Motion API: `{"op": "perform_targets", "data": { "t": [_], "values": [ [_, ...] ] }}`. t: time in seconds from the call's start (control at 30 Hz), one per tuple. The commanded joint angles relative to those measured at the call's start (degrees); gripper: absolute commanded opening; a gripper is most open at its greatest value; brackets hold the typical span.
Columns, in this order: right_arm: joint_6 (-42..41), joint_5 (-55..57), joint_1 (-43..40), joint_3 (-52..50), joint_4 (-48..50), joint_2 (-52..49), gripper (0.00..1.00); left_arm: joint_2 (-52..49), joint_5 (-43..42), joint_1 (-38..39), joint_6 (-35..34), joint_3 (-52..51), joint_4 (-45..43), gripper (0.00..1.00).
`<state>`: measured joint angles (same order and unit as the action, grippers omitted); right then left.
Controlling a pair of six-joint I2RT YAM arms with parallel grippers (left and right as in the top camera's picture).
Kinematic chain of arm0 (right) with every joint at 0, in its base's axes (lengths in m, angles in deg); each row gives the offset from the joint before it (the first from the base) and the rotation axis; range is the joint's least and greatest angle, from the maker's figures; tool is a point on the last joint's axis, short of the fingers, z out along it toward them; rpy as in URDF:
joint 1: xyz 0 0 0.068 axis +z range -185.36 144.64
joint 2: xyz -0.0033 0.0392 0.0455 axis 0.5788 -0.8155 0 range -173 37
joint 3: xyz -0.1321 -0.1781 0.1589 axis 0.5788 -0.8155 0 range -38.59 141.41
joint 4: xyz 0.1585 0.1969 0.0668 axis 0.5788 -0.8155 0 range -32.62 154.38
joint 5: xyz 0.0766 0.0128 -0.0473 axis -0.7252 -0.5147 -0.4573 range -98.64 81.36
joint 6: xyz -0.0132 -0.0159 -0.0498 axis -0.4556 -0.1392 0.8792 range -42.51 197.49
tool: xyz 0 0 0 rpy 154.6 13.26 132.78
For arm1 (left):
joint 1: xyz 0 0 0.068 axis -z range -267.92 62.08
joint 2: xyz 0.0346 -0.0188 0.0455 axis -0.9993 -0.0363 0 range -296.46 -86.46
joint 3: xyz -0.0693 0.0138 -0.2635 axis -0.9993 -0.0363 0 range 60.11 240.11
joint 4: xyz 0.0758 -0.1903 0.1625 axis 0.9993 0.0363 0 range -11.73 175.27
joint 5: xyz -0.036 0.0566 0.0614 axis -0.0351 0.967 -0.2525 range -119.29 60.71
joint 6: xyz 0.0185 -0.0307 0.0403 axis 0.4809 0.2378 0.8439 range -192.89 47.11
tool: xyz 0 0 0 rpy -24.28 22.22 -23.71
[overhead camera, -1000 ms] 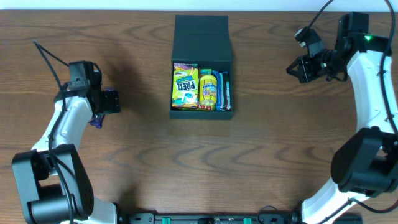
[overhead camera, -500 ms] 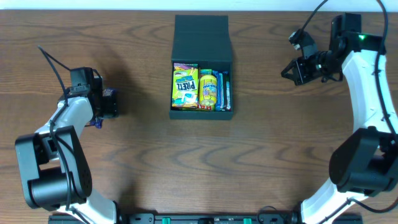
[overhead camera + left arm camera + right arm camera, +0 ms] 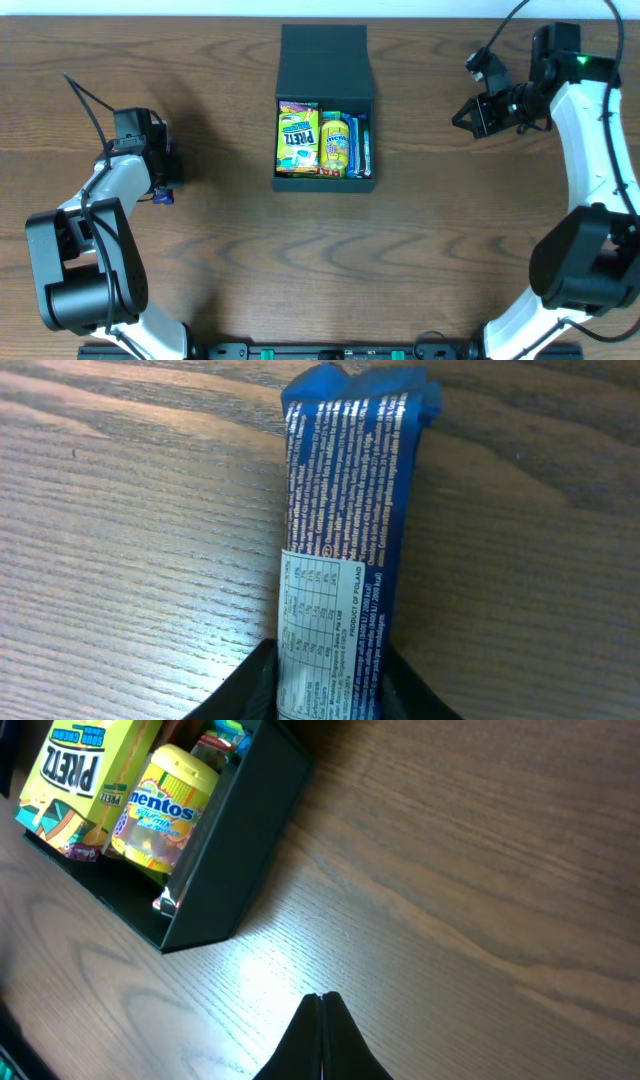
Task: Pack container
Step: 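Grasp the blue-wrapped bar with the left gripper, then carry the blue bar with the left gripper and insert it into the box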
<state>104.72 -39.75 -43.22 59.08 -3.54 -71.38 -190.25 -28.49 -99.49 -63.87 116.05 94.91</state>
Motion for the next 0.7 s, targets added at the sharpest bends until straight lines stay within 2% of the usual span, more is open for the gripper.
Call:
{"op": "perform_targets", "data": {
  "t": [0.0,0.17,0.3,0.5,0.67],
  "values": [
    [-0.9,-0.9,0.8,-0.2,0.1,-0.5,0.02,-2.0,0.7,-0.4,-0.9,-0.3,0.6,0.27],
    [-2.2,1.2,0.7,-0.2,1.7,-0.5,0.01,-1.1,0.6,0.0,-3.6,1.9,2.0,0.22],
    [-4.1,3.5,0.3,-0.2,3.7,-0.5,0.01,0.4,0.6,1.7,-4.4,7.1,5.9,0.21],
    [-4.0,3.5,0.3,-0.2,4.9,-0.5,0.01,2.5,-2.5,10.9,-9.0,18.1,11.1,0.20],
    [-4.0,3.7,0.3,-0.2,5.5,-0.5,0.01,2.4,-6.1,22.6,-18.0,24.0,9.2,0.20]
  ]
}}
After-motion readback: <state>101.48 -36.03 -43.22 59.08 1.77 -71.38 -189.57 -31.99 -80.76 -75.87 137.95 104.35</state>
